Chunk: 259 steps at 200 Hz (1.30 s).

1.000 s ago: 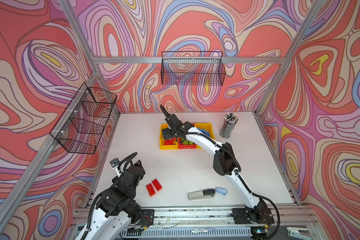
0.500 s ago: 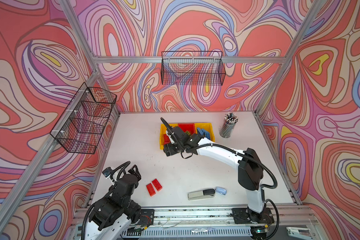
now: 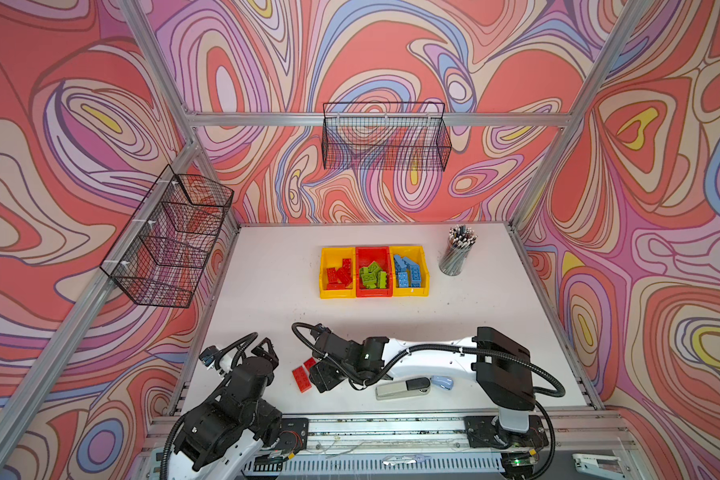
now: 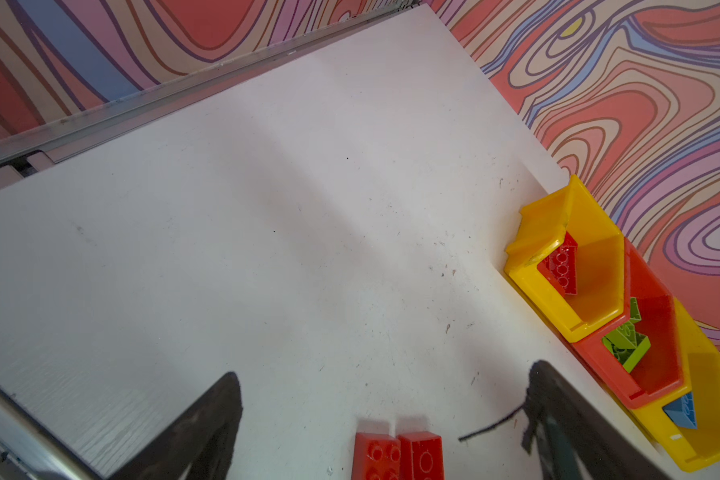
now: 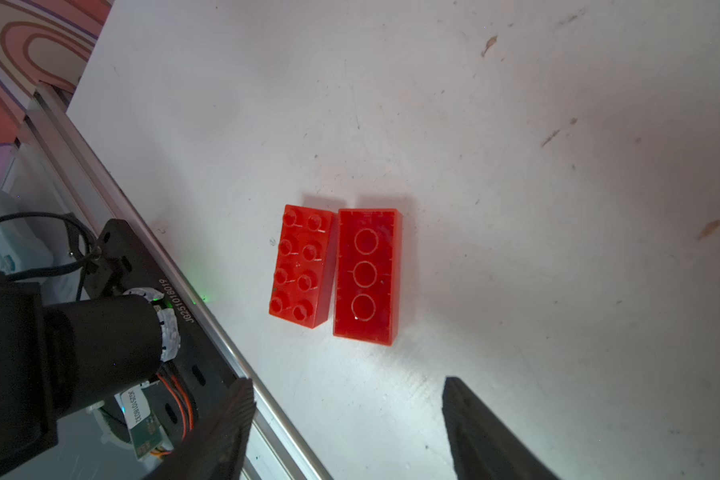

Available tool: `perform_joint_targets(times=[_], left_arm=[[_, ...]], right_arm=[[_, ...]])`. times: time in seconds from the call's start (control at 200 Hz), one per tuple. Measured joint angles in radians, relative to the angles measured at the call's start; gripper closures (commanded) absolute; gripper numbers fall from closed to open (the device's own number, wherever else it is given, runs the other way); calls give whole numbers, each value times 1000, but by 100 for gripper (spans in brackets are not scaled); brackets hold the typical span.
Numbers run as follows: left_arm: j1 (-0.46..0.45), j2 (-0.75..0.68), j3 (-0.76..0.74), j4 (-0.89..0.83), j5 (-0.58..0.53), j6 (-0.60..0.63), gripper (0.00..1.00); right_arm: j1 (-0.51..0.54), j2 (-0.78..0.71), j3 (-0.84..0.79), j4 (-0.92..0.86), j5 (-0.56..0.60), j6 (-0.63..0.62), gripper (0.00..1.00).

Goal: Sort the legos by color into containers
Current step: 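Return the right gripper to the last two red bricks and grasp one, then carry the red brick into the yellow bin and open the right gripper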

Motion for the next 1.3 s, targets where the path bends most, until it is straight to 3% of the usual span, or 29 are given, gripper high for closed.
perform_joint_targets(times=[0.701, 0.786, 0.936, 1.037, 1.297], left_arm=[[0, -27, 0, -52, -2, -69, 6], [0, -27, 0, -54, -3, -76, 7], [0, -26, 0, -57, -9, -83, 7], [0, -25, 0, -57, -15, -88, 7], [0, 7, 0, -57, -24, -95, 7]], right_arm=[[27, 168, 40, 86, 161, 36, 36], [24, 171, 44, 88, 156, 35, 41], [10, 173, 44, 88, 150, 23, 63], [-11, 173, 43, 92, 150, 21, 70], [-101, 118, 44, 31, 140, -34, 74]])
